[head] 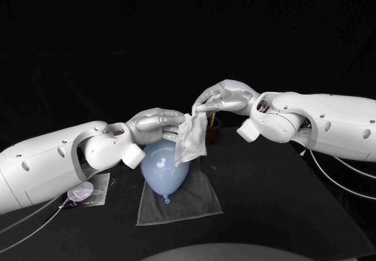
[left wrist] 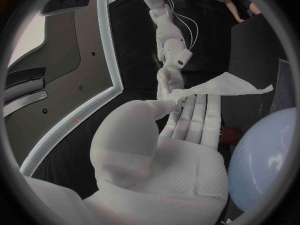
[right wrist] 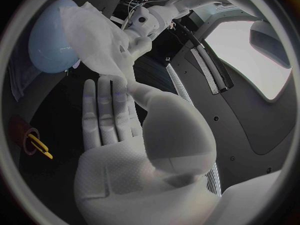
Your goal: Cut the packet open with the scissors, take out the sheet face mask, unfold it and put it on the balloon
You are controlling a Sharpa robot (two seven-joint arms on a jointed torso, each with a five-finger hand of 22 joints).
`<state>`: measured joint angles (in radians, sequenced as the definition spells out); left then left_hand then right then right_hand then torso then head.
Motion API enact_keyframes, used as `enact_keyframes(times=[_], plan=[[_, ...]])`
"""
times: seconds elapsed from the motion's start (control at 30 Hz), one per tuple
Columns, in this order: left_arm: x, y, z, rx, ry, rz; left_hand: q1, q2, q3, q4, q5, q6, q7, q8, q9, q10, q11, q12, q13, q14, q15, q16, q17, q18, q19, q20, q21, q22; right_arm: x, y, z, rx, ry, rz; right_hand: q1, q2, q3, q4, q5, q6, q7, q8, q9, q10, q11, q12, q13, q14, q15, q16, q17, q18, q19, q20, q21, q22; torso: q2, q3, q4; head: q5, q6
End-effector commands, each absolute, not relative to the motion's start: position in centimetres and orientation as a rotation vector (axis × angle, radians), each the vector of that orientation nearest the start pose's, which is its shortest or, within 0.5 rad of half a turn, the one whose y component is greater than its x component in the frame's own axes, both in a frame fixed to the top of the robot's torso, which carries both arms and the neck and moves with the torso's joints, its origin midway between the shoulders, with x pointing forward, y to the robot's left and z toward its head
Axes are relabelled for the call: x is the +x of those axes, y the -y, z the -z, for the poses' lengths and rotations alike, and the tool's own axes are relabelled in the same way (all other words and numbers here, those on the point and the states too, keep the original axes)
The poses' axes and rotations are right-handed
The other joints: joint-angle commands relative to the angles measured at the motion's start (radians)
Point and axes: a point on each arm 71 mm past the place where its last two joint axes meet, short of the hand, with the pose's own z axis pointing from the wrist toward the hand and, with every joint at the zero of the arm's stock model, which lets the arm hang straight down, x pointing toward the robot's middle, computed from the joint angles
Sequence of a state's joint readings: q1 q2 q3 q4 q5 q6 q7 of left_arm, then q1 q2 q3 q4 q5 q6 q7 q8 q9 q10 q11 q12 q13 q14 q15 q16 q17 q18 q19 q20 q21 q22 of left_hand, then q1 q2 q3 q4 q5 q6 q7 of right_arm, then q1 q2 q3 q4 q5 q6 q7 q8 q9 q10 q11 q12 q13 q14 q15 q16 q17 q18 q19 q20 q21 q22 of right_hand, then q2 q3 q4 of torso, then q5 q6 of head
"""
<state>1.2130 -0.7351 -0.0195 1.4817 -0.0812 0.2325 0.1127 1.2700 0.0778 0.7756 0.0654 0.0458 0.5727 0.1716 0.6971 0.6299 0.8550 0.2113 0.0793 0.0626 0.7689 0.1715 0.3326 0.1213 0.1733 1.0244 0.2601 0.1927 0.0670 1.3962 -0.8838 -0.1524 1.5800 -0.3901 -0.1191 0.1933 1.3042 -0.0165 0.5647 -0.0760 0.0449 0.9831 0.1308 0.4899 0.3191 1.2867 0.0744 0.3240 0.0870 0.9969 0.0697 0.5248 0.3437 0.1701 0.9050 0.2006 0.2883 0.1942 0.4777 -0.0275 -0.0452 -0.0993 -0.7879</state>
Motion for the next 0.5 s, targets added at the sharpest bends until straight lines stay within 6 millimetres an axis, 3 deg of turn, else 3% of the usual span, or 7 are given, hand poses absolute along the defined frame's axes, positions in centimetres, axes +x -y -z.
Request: enact_keyframes(times=[0.03,0.17,0.23,0.37,0.5], plan=[[47.05,-13.41,17.59,-0.865,-2.047,2.006,-0.002,0.008,0.004,0.008,0.003,-0.018,0.085,0.018,0.008,-0.001,0.006,-0.004,0.002,0.021,0.0,-0.007,-0.002,0.013,0.021,-0.003,-0.01,-0.002,48.68,19.59,12.97,0.559,-1.767,-1.461,-0.001,0.009,0.001,-0.007,0.003,0.006,-0.001,0.003,0.002,-0.001,-0.005,-0.002,0.001,0.006,-0.001,-0.005,0.001,0.01,-0.005,-0.002,0.005,0.002,0.0,-0.0006,0.0006,0.002,0.0],[47.08,-13.64,17.64,-0.882,-2.052,2.009,-0.007,0.017,0.013,0.019,0.003,-0.034,0.086,0.03,0.01,-0.002,0.006,-0.005,0.002,0.038,-0.002,-0.012,-0.003,0.012,0.028,-0.005,-0.02,-0.004,48.84,19.51,12.97,0.559,-1.769,-1.46,-0.001,0.009,0.001,-0.007,0.003,0.006,-0.001,0.003,0.002,-0.001,-0.005,-0.002,0.001,0.006,-0.001,-0.005,0.001,0.01,-0.005,-0.002,0.005,0.002,0.0,-0.0006,0.0009,0.003,-0.004],[47.11,-13.72,17.65,-0.896,-2.051,2.015,-0.015,0.032,0.034,0.033,0.003,-0.063,0.09,0.036,0.01,-0.005,0.007,-0.006,0.002,0.063,-0.004,-0.013,-0.002,0.012,0.037,-0.006,-0.029,-0.003,48.94,19.44,12.99,0.559,-1.77,-1.459,-0.001,0.009,0.001,-0.007,0.003,0.006,-0.001,0.003,0.002,-0.001,-0.005,-0.002,0.001,0.006,-0.001,-0.005,0.001,0.01,-0.005,-0.002,0.005,0.002,0.001,-0.0006,0.0008,0.007,-0.007],[47.2,-13.83,17.64,-0.915,-2.041,2.024,-0.034,0.037,0.078,0.041,0.003,-0.108,0.094,0.052,0.009,0.0,0.006,-0.002,0.003,0.1,-0.008,-0.018,-0.002,0.012,0.049,-0.01,-0.045,-0.003,49.02,19.27,13.01,0.559,-1.775,-1.459,-0.001,0.01,0.001,-0.007,0.003,0.006,-0.001,0.003,0.002,-0.001,-0.005,-0.003,0.001,0.006,-0.001,-0.006,0.001,0.01,-0.005,-0.002,0.006,0.002,0.001,-0.0008,0.0009,0.011,-0.008],[47.31,-13.94,17.6,-0.933,-2.022,2.031,-0.066,0.016,0.099,0.044,0.003,-0.164,0.102,0.056,0.002,0.002,0.01,0.0,0.003,0.113,-0.007,-0.032,-0.004,0.012,0.052,-0.009,-0.061,-0.004,49.1,19.18,13.05,0.561,-1.777,-1.456,-0.001,0.01,0.001,-0.007,0.003,0.006,-0.001,0.003,0.002,-0.001,-0.005,-0.003,0.001,0.006,-0.001,-0.006,0.001,0.01,-0.005,-0.002,0.006,0.002,0.0,-0.0008,-0.0002,0.015,-0.009]])
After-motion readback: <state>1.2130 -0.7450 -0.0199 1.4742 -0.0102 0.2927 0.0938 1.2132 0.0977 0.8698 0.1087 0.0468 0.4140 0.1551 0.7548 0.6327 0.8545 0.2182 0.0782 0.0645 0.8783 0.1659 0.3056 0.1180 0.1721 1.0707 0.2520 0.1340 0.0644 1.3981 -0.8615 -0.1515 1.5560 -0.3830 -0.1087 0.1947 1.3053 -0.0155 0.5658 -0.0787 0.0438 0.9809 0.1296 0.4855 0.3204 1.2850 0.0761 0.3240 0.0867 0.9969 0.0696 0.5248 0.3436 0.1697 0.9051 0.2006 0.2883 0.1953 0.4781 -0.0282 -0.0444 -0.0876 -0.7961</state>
